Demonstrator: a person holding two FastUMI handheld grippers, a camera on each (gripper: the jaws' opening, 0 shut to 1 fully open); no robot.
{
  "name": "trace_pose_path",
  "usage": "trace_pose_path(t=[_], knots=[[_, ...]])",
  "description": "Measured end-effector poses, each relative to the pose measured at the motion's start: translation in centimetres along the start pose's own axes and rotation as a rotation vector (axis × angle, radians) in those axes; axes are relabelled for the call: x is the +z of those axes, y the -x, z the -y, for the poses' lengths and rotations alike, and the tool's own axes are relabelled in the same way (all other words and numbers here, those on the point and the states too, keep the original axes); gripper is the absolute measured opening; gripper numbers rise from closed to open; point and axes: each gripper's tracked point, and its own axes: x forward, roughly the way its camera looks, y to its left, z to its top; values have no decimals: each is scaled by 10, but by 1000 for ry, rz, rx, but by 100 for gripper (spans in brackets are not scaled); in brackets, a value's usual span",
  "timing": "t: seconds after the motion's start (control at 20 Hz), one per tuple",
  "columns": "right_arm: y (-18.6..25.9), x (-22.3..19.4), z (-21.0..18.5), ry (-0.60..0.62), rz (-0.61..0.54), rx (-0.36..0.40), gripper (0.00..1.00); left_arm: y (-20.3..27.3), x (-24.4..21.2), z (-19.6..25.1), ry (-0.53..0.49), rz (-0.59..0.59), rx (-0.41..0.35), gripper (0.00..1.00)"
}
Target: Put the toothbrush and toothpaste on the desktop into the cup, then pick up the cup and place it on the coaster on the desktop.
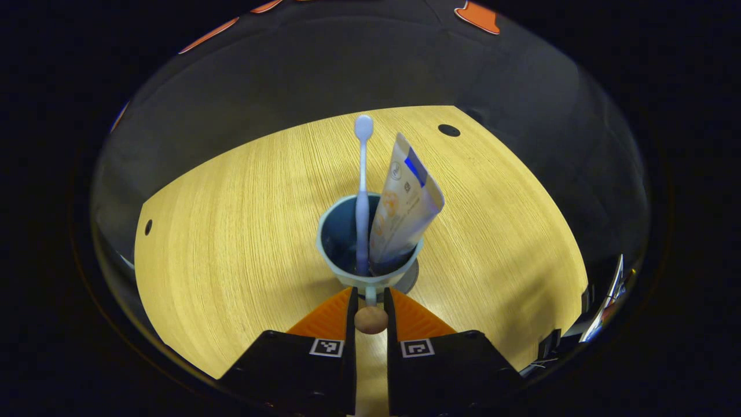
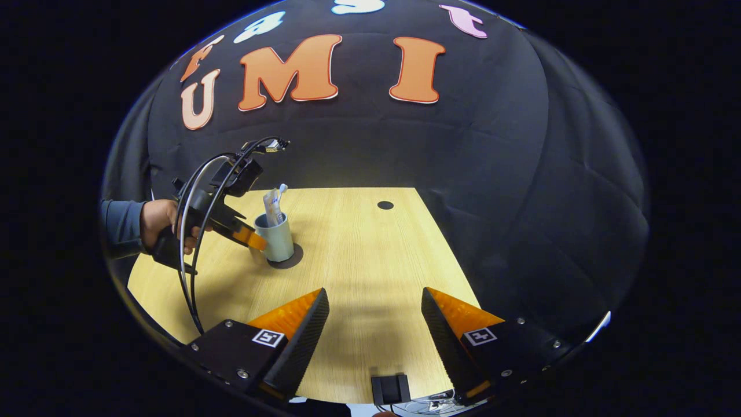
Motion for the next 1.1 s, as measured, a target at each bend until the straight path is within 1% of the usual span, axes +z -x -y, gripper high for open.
trace_pose_path(t=[0.25,0.4,0.55,0.6,0.65,0.7,0.8,0.85,0.9,0.95,1.0,1.05,1.1], knots=[[-2,1,-5,27,3,15,97,0,-5,-2,21,-7,-10,22],[-1,2,-5,27,5,17,97,0,-6,-2,6,-14,-10,22],[-2,2,-5,26,3,22,97,5,-6,3,16,-7,-37,26],[-3,2,-6,28,6,22,97,7,-6,5,13,0,-44,29],[-4,3,-7,31,10,25,97,9,-5,6,7,1,-43,36],[-3,4,-6,33,15,29,97,13,-3,8,-3,9,-46,40],[-3,11,-12,39,29,40,97,24,4,8,-19,41,-41,43],[-3,15,-14,43,37,45,97,28,8,7,-25,61,-33,46],[-5,19,-18,48,48,54,97,34,12,6,-28,81,-25,53],[-6,25,-22,54,64,64,97,42,12,-3,-27,99,-10,65],[-8,29,-27,60,82,74,97,59,10,-6,-23,121,6,67],[-8,35,-31,68,102,84,97,64,15,-10,-15,145,19,70],[-8,40,-35,78,122,93,97,76,17,-14,-9,171,25,68]])
